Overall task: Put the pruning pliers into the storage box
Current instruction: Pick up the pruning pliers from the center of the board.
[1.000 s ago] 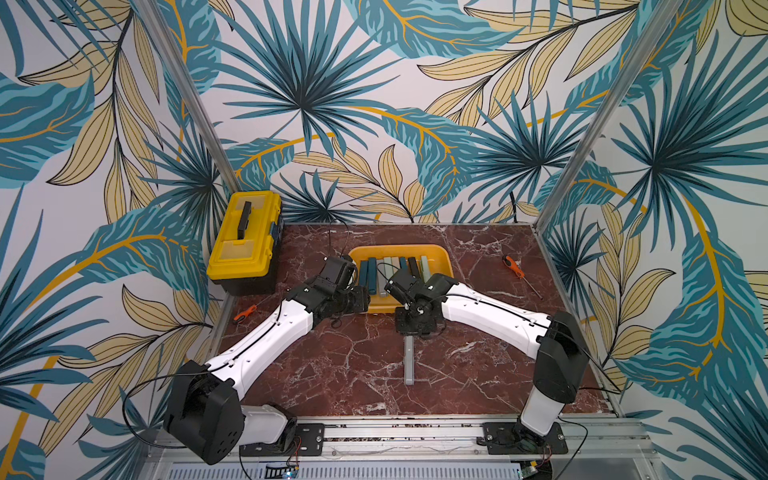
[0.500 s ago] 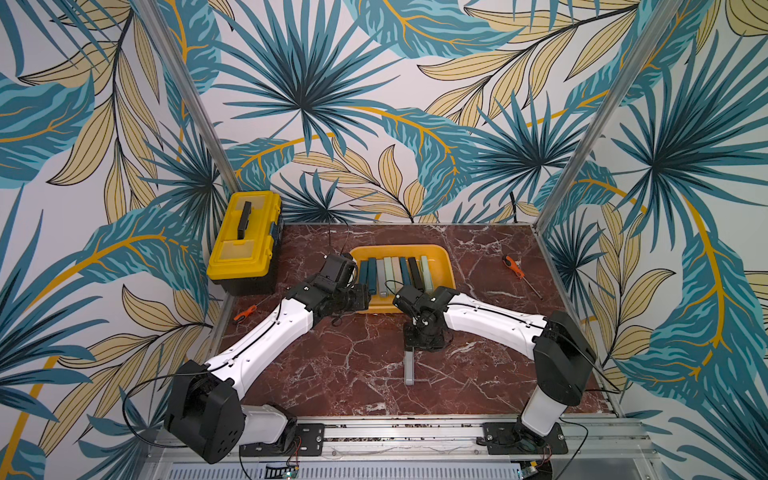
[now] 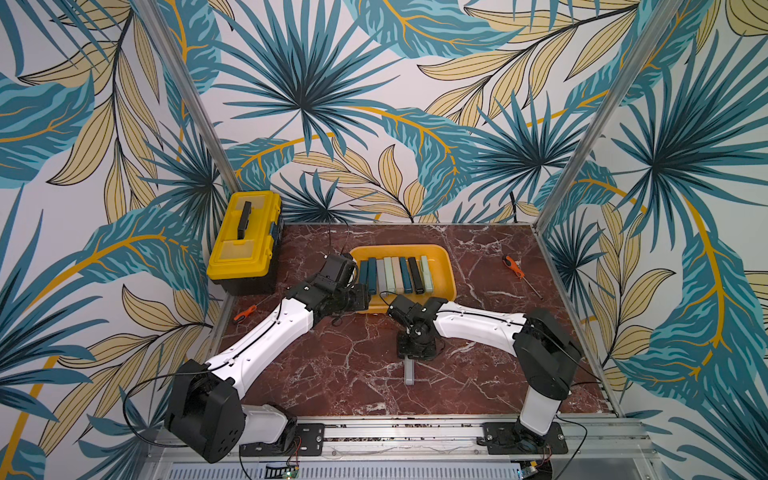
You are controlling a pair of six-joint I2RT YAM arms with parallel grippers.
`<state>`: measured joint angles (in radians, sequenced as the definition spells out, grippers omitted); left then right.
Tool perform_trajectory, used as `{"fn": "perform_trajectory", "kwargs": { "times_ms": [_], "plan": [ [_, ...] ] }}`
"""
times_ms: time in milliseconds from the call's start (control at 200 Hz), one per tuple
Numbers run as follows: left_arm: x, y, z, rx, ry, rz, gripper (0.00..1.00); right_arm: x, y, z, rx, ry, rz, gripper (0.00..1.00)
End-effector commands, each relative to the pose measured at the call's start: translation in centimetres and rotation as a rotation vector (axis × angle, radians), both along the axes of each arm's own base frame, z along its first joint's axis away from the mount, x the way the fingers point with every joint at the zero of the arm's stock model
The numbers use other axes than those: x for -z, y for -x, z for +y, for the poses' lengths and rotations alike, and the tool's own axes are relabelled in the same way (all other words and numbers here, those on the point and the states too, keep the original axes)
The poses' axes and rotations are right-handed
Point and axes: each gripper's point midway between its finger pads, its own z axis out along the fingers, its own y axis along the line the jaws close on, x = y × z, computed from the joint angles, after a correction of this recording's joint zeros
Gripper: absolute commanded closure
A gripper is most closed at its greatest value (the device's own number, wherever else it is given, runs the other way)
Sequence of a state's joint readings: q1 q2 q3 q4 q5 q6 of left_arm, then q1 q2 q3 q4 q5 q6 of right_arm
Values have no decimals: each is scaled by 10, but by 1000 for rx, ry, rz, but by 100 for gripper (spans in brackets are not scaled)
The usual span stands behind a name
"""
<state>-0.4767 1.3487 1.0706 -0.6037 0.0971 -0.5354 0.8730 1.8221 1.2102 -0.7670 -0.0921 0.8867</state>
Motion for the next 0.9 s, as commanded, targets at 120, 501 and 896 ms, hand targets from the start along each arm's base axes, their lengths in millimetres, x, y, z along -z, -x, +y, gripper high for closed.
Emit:
{"fn": "perform_trajectory", "kwargs": {
  "times_ms": [120, 501, 896],
  "plan": [
    [-3, 0, 3, -6, 3, -7, 47, 24, 7, -8, 29, 48, 37, 44],
    [-3, 1, 3, -9, 2, -7, 47, 32, 9, -3, 17, 41, 53, 67],
    [-1, 0, 3, -11, 5, -4, 47, -11, -4, -4, -51, 57, -28, 84]
  ]
}}
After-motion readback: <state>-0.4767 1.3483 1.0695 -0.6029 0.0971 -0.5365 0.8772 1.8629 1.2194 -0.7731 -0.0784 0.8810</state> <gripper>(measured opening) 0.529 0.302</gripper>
